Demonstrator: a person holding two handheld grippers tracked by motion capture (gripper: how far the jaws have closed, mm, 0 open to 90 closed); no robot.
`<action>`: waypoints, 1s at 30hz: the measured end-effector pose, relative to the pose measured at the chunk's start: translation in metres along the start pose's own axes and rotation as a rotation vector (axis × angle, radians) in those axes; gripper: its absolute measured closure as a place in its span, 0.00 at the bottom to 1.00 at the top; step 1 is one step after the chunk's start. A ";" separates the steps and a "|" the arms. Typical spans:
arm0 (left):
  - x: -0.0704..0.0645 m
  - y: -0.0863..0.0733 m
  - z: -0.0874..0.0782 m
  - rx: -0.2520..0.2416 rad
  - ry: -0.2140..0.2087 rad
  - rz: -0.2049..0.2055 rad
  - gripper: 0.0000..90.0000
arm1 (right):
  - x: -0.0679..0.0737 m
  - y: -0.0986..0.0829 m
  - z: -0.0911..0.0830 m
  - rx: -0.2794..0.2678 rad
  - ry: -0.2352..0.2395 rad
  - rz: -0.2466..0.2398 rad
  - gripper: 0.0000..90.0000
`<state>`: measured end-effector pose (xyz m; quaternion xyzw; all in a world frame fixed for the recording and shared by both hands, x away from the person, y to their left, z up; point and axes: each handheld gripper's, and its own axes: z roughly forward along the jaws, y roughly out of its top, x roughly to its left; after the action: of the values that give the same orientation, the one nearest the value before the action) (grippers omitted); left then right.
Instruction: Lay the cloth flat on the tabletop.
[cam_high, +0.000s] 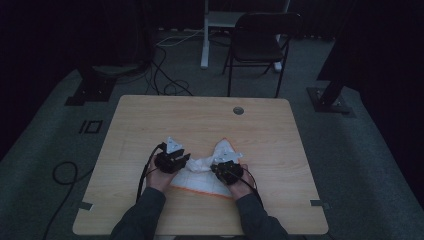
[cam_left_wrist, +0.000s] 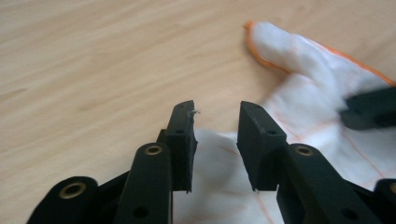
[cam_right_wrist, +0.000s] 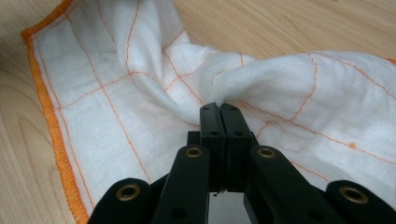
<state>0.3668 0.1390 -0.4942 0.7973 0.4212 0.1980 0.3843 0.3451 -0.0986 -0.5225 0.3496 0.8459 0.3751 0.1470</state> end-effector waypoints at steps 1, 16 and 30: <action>0.004 0.002 0.000 -0.002 0.008 -0.015 0.69 | 0.000 -0.001 0.000 0.004 0.000 -0.003 1.00; 0.006 0.000 0.027 0.178 -0.089 -0.041 0.69 | 0.002 -0.004 -0.001 0.009 -0.008 -0.016 1.00; 0.003 0.006 -0.001 0.021 0.024 -0.013 0.95 | 0.007 -0.005 -0.015 -0.038 -0.026 -0.019 1.00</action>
<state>0.3707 0.1396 -0.4884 0.7960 0.4331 0.2006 0.3722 0.3300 -0.1040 -0.5162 0.3435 0.8399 0.3851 0.1681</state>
